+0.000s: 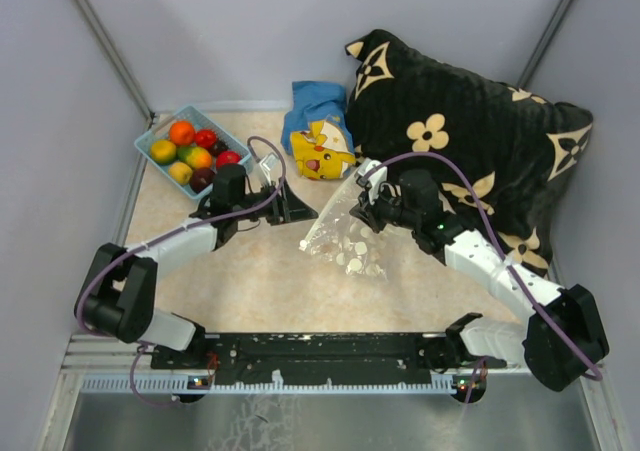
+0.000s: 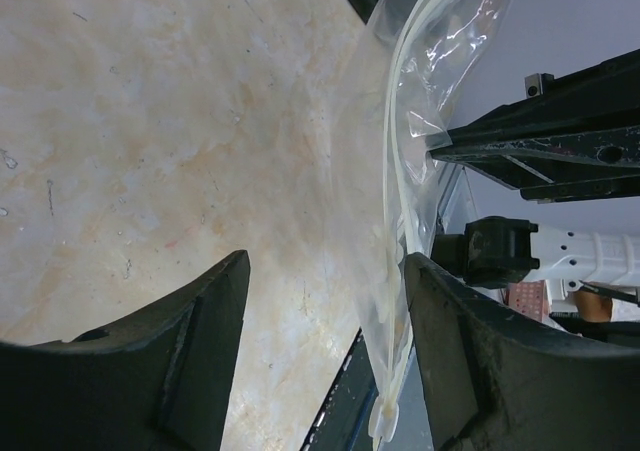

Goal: Place the food in the zip-top bag and seal the zipper
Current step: Open the zipper of the food storage bag at the center of the board.

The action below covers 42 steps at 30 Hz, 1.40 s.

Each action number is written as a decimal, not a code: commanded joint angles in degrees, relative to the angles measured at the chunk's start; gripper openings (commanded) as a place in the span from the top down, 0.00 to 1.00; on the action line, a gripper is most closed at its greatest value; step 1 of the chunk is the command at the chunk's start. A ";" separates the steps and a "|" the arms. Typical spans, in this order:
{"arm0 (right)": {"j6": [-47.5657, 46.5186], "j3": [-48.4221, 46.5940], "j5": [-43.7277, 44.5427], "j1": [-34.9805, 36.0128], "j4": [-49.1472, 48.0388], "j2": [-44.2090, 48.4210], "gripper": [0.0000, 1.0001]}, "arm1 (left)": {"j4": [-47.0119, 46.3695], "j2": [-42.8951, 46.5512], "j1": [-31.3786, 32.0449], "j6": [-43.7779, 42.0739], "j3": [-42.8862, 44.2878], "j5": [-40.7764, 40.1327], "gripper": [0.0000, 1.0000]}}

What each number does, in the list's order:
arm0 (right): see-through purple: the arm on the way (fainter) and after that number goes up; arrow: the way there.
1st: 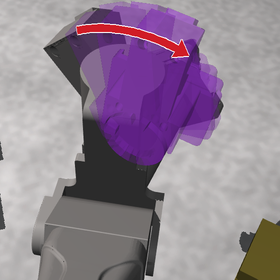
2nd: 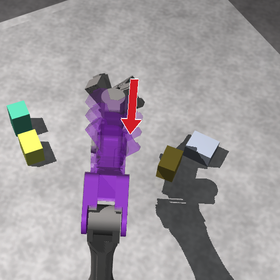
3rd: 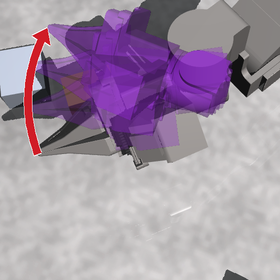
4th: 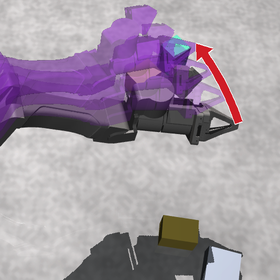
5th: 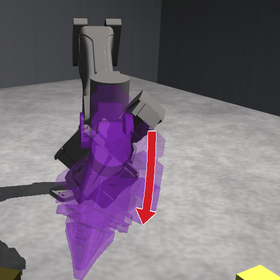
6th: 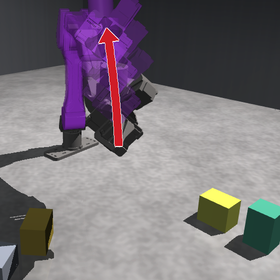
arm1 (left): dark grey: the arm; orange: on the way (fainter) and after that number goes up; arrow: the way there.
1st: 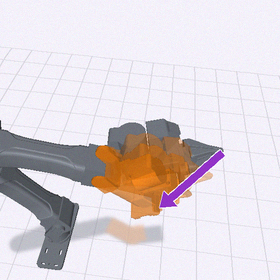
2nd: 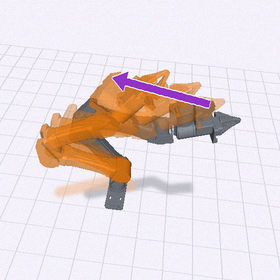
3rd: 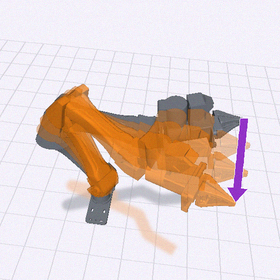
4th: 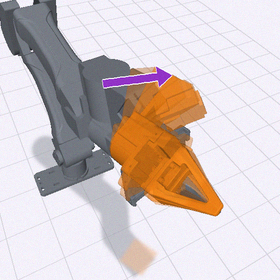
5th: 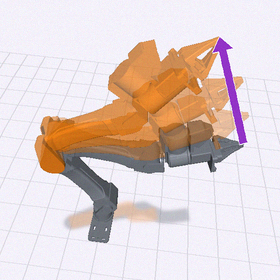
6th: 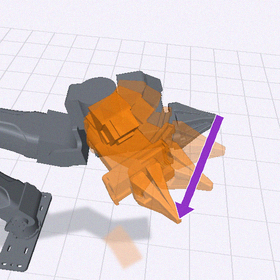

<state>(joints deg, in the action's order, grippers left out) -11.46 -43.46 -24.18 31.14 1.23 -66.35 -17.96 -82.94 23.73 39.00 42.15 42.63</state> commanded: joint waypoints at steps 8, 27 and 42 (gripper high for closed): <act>0.13 0.04 -1.33 0.51 -4.49 1.89 1.00 | -1.47 -1.42 -0.04 -0.22 -0.82 0.97 0.36; 0.43 -0.04 -4.99 2.05 -6.30 -0.86 1.00 | -6.54 -4.87 2.21 2.46 -0.03 2.36 0.45; 2.84 -0.79 -4.03 3.39 -9.67 -3.87 1.00 | -14.04 -5.48 4.66 5.28 -2.19 3.32 0.74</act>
<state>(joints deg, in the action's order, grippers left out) -10.07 -43.05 -28.34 33.76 -3.84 -70.15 -26.04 -88.31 27.92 43.05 41.47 44.38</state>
